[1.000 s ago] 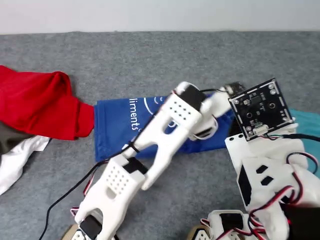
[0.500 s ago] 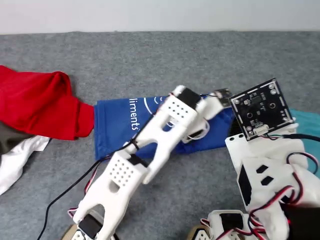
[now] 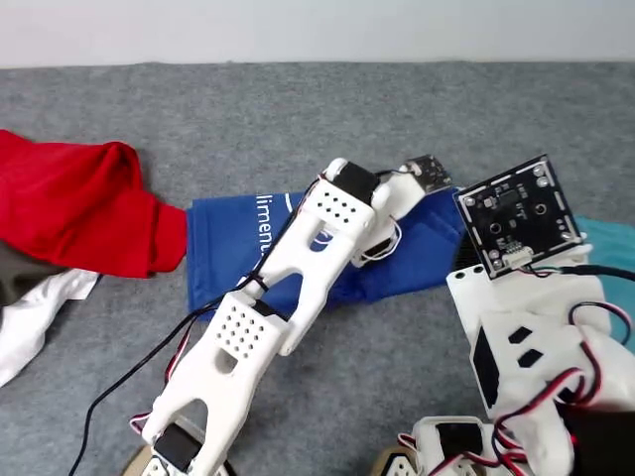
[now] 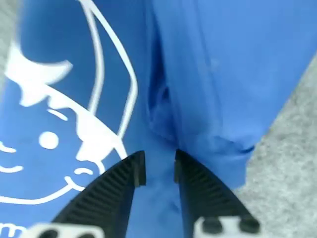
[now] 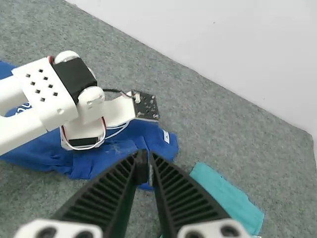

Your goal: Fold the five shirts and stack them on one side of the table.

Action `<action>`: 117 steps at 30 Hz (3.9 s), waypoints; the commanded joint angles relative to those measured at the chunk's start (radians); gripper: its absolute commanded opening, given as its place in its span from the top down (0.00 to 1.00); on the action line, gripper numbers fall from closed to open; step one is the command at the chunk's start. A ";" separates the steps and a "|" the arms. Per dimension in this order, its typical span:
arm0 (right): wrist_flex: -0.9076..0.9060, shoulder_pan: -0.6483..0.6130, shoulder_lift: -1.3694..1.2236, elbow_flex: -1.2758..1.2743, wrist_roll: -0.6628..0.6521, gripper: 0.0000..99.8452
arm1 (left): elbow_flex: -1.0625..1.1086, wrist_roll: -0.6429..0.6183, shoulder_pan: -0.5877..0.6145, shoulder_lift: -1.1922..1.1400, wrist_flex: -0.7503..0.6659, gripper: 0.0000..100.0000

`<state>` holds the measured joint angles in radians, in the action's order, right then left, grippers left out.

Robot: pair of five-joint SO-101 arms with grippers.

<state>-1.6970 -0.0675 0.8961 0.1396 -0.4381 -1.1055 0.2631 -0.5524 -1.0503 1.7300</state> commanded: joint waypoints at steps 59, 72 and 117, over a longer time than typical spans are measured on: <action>-0.099 0.246 0.090 -0.087 -0.003 0.99 | 1.000 -0.241 0.706 0.470 -0.307 0.80; -0.097 0.246 0.090 -0.086 -0.008 0.99 | 0.984 -0.206 0.651 0.430 -0.299 0.99; -0.096 0.243 0.087 -0.086 -0.008 0.99 | 0.573 -0.127 0.181 0.825 -0.020 0.99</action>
<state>-1.7553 0.1672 0.9805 0.0460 -0.4381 -0.4902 0.1450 -0.2731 -0.2754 1.7300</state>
